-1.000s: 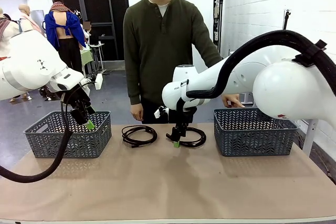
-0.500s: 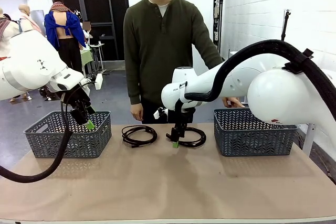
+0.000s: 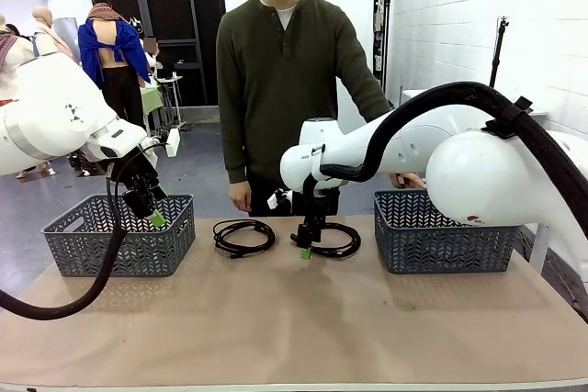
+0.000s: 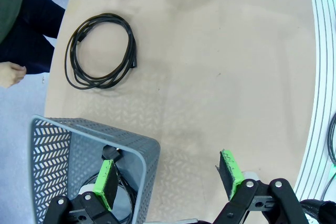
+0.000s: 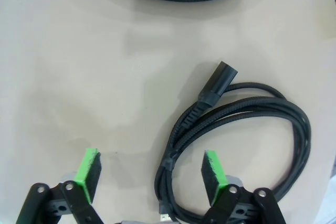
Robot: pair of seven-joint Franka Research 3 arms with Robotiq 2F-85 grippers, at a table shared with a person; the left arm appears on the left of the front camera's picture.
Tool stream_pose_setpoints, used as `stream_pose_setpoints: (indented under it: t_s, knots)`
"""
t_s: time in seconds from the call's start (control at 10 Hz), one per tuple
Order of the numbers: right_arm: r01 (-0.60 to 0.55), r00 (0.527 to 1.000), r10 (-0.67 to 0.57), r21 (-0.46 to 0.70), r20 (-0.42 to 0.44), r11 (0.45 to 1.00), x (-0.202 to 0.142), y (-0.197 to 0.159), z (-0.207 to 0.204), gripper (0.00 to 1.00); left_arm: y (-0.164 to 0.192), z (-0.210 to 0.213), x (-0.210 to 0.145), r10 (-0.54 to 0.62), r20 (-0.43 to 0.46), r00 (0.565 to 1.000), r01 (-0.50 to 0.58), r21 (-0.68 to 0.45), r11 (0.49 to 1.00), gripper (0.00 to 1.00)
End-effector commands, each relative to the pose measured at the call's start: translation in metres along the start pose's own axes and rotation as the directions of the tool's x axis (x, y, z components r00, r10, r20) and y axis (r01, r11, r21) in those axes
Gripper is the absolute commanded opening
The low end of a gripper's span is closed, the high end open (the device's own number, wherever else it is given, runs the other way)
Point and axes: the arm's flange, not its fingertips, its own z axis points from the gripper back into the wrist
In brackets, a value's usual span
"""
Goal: Organize the cables according to human instructions.
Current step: Pick up a bundle of cables and place it in the basket indicated by the human.
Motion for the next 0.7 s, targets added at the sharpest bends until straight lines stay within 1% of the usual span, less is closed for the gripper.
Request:
stream_pose_setpoints:
  t_s: [0.0,0.4,0.6]
  knots:
    - [-0.015,1.0,0.015,-0.002,-0.013,1.0,0.0062,-0.009,0.0003,0.76,0.0008,0.0023,0.0009,0.003,0.003,1.0,-0.003,-0.007,1.0,1.0]
    - [-0.002,1.0,0.002,0.002,-0.008,1.0,0.0035,-0.0123,-0.0038,0.02,0.0008,0.0023,0.0009,0.003,0.003,1.0,-0.003,-0.007,1.0,1.0]
    - [0.005,1.0,-0.005,0.001,0.002,1.0,0.0045,-0.0118,-0.0023,0.0,0.0008,0.0023,0.0009,0.003,0.003,1.0,-0.003,-0.007,1.0,1.0]
